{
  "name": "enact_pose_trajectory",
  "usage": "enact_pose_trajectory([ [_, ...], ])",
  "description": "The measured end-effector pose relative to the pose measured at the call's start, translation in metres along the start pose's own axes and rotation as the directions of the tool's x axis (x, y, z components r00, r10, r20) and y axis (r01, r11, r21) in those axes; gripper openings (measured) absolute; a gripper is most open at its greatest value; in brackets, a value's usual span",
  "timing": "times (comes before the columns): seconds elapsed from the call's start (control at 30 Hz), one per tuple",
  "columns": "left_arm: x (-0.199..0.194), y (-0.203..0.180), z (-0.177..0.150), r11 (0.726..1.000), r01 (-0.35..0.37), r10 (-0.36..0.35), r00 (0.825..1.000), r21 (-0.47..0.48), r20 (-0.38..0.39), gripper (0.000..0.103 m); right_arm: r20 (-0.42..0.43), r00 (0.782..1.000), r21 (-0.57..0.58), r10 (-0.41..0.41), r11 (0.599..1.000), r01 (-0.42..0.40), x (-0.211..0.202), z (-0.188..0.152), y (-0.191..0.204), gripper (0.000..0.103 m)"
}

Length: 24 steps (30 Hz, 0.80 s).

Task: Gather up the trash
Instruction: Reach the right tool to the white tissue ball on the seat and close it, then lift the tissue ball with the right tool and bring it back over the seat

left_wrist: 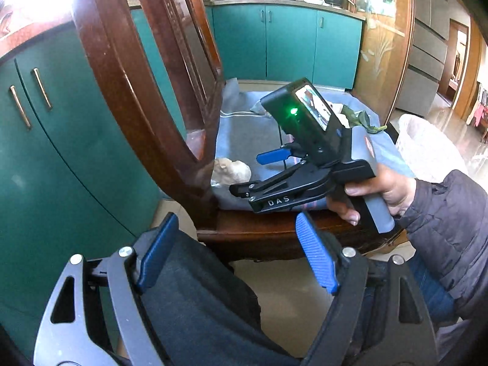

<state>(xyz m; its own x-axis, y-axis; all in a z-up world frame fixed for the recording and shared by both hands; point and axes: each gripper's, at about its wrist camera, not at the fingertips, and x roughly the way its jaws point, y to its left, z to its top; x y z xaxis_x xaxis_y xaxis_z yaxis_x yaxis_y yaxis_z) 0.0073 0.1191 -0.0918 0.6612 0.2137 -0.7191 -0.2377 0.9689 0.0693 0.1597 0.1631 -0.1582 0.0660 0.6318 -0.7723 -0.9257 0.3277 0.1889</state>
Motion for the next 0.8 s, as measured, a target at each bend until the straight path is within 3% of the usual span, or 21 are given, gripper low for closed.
enact_pose_trajectory([
  [0.6,0.004,-0.001,-0.002,1.0,-0.017,0.017,1.0,-0.011,-0.024,0.08,0.014,0.998,-0.037,-0.058,0.998,0.059,0.002,0.013,0.006,0.08],
  [0.63,0.005,-0.002,-0.002,1.0,-0.018,0.017,0.999,-0.01,-0.028,0.08,0.008,0.998,-0.028,-0.057,0.998,0.057,0.005,0.015,0.006,0.077],
  [0.8,0.008,-0.005,-0.001,1.0,-0.015,0.014,0.999,-0.01,-0.037,0.08,-0.061,0.996,-0.037,-0.059,0.998,0.057,0.027,0.012,0.009,0.041],
])
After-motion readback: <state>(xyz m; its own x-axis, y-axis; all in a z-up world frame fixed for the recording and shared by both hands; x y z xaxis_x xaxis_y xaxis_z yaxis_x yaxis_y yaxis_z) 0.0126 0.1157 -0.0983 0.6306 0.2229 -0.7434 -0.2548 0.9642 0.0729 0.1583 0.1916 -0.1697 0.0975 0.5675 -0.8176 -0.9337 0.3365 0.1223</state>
